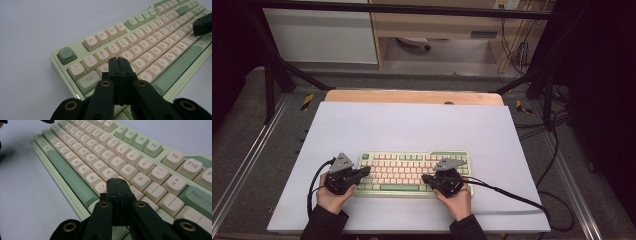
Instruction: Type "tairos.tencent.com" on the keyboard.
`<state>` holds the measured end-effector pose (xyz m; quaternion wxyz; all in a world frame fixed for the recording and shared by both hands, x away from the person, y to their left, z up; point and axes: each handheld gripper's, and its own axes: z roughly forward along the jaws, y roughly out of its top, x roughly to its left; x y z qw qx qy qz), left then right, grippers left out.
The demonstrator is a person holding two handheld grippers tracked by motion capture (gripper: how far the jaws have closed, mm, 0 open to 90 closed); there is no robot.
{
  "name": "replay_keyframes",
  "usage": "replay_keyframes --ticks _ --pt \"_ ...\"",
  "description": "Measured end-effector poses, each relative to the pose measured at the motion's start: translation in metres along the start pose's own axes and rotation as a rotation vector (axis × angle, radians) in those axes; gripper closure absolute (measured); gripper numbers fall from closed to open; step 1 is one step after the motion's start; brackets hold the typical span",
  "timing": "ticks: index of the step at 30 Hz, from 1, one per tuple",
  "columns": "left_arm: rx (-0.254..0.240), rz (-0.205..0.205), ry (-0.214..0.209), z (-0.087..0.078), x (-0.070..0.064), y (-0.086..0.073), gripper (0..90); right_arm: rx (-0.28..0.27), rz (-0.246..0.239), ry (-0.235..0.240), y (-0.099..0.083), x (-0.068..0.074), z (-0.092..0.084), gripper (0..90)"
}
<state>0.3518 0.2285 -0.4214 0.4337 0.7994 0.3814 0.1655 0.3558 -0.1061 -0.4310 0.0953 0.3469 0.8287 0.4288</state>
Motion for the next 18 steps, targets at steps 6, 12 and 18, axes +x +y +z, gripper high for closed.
replay_keyframes --ticks 6,12,18 --pt "-0.001 0.001 -0.004 -0.001 -0.001 0.001 90.0 -0.018 -0.005 -0.012 0.005 -0.003 -0.007 89.8" --pt "-0.002 0.001 -0.003 -0.001 -0.002 0.002 90.0 -0.026 -0.007 -0.035 0.008 -0.009 -0.015 89.7" --pt "0.007 0.011 -0.010 0.003 -0.007 0.004 90.0 -0.039 0.010 -0.044 0.005 -0.016 -0.022 89.7"
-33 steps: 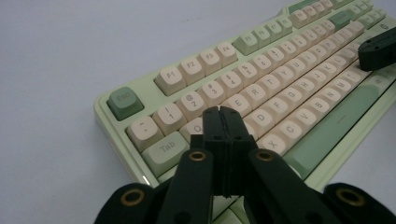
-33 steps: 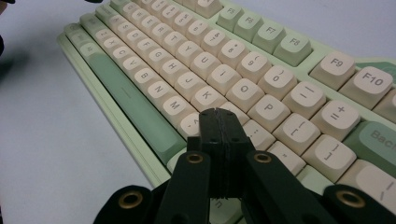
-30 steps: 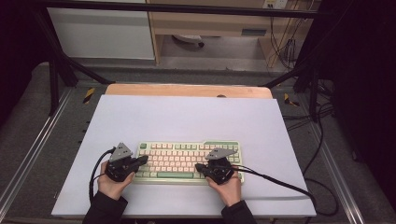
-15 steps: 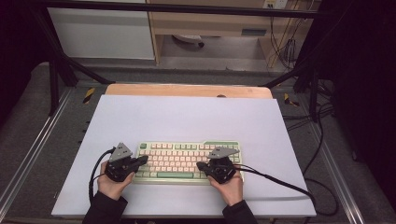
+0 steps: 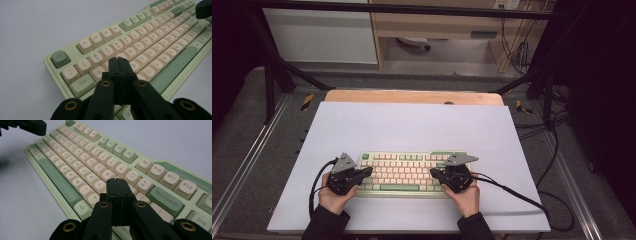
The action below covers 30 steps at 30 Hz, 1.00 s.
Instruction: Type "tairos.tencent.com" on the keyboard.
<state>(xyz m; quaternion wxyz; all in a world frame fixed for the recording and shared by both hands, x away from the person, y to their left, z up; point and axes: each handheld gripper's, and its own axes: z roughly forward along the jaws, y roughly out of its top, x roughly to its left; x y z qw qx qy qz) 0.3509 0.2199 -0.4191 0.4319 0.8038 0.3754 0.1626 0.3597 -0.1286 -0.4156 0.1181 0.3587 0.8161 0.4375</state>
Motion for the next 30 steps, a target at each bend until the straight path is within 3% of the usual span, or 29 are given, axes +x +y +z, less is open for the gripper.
replay_keyframes --ticks 16,30 --pt "0.026 0.023 -0.035 0.030 -0.025 0.021 90.0 -0.014 0.006 -0.014 -0.009 -0.012 -0.014 89.8" --pt "0.062 0.035 -0.033 0.052 -0.034 0.030 90.0 -0.022 0.015 -0.012 -0.012 -0.014 -0.019 89.8"
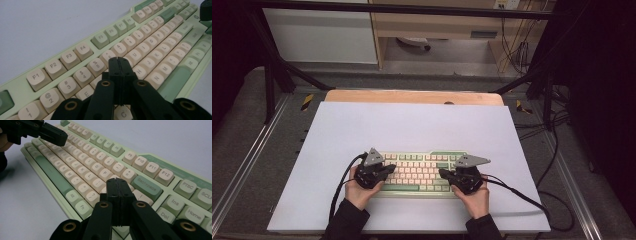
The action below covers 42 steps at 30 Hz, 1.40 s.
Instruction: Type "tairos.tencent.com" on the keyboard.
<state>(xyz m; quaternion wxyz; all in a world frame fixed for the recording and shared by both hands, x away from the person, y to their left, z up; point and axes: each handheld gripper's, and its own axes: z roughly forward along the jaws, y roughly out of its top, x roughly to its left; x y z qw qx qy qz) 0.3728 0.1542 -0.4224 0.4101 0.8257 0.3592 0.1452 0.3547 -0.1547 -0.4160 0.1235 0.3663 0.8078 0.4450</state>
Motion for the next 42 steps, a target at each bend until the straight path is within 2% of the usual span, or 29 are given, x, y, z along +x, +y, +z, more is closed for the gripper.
replay_keyframes --ticks 8,26,34,42 --pt "0.011 0.001 0.001 0.009 -0.001 0.001 90.0 -0.001 -0.001 0.002 -0.001 -0.001 0.000 89.8" --pt "0.020 0.008 0.004 0.014 -0.003 -0.001 90.0 -0.002 0.000 0.001 -0.001 0.000 0.000 89.8" --pt "-0.018 0.009 -0.002 -0.001 -0.001 -0.001 90.0 -0.004 -0.002 0.002 -0.001 0.000 0.000 89.7" --pt "-0.034 -0.011 0.014 -0.015 0.010 -0.007 90.0 -0.002 0.001 0.002 -0.002 0.000 0.001 89.7"
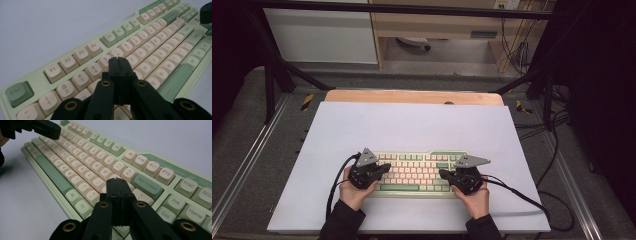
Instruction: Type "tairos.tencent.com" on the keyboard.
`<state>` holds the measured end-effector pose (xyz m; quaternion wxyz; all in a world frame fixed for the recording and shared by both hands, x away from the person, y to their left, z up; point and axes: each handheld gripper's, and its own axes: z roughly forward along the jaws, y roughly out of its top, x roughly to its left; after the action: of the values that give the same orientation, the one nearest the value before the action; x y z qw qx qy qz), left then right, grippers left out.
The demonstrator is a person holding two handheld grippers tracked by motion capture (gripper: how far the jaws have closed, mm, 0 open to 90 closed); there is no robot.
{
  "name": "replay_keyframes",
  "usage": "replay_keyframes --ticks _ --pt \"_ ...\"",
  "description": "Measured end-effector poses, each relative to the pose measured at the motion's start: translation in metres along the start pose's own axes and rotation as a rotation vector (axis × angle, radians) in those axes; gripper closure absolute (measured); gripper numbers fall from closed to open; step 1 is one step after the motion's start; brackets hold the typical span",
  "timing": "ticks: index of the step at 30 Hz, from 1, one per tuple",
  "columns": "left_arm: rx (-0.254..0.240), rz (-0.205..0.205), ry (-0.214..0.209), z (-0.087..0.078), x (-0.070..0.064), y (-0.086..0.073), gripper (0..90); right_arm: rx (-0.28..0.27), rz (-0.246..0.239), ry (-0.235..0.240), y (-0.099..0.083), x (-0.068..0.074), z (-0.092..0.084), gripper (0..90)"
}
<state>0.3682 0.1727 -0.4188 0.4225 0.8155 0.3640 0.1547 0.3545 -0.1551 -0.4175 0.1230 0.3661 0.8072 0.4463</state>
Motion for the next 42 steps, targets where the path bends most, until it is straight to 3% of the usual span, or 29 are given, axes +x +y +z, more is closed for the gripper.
replay_keyframes --ticks 9,34,42 --pt "-0.009 -0.021 0.013 -0.005 0.008 -0.005 90.0 0.002 -0.002 0.001 0.000 0.000 0.001 89.6" --pt "0.023 -0.028 0.025 0.009 0.012 -0.012 90.0 0.009 -0.008 0.004 -0.002 0.001 0.002 89.6" --pt "0.006 -0.016 0.018 0.000 0.011 -0.010 90.0 0.012 -0.012 0.011 -0.003 0.002 0.004 89.7"
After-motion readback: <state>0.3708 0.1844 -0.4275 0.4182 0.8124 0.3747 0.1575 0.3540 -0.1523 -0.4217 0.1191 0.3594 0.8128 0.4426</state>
